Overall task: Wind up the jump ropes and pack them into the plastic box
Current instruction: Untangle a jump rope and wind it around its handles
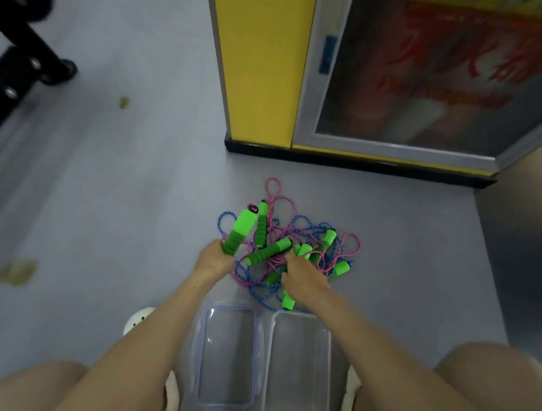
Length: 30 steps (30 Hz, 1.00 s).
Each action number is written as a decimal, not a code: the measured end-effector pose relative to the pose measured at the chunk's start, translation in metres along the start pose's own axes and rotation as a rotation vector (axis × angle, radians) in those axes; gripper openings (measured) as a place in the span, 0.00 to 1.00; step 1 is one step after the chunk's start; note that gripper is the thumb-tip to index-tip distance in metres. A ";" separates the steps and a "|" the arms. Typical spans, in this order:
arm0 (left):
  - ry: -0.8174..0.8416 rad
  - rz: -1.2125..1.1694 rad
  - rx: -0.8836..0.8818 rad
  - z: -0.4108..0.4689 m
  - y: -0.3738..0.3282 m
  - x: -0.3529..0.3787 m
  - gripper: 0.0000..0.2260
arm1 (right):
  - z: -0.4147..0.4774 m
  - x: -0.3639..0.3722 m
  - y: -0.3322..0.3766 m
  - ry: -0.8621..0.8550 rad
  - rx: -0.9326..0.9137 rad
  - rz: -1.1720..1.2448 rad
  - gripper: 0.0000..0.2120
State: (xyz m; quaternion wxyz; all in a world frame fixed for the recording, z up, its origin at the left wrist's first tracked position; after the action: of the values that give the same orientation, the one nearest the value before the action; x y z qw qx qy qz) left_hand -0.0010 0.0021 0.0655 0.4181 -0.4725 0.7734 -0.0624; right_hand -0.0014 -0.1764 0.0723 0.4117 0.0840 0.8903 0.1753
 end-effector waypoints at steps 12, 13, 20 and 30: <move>-0.061 0.193 0.445 -0.182 -0.064 -0.072 0.07 | -0.147 -0.090 0.050 -0.383 -0.164 0.495 0.34; -0.075 0.191 0.473 -0.194 -0.065 -0.074 0.07 | -0.154 -0.095 0.053 -0.369 -0.162 0.581 0.27; -0.067 0.040 0.614 -0.264 -0.074 -0.082 0.09 | -0.209 -0.123 0.069 -0.465 -0.255 0.734 0.10; -0.117 -0.172 0.627 -0.275 -0.073 -0.074 0.06 | -0.223 -0.113 0.057 -0.388 -0.245 0.574 0.02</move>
State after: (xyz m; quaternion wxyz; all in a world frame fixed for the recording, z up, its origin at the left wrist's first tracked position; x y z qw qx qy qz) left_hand -0.1303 -0.0624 0.3215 0.5802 -0.3870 0.6484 -0.3053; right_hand -0.0981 -0.2109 0.3072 0.5142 0.3121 0.7082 0.3698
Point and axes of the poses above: each hand's wrist, its own z-axis towards the middle knuckle, its own x-axis out of the palm, y = z × x, the point moved 1 cm from there along z, towards the middle knuckle, and after that the axes turned 1 degree about y, right-handed, at the moved point
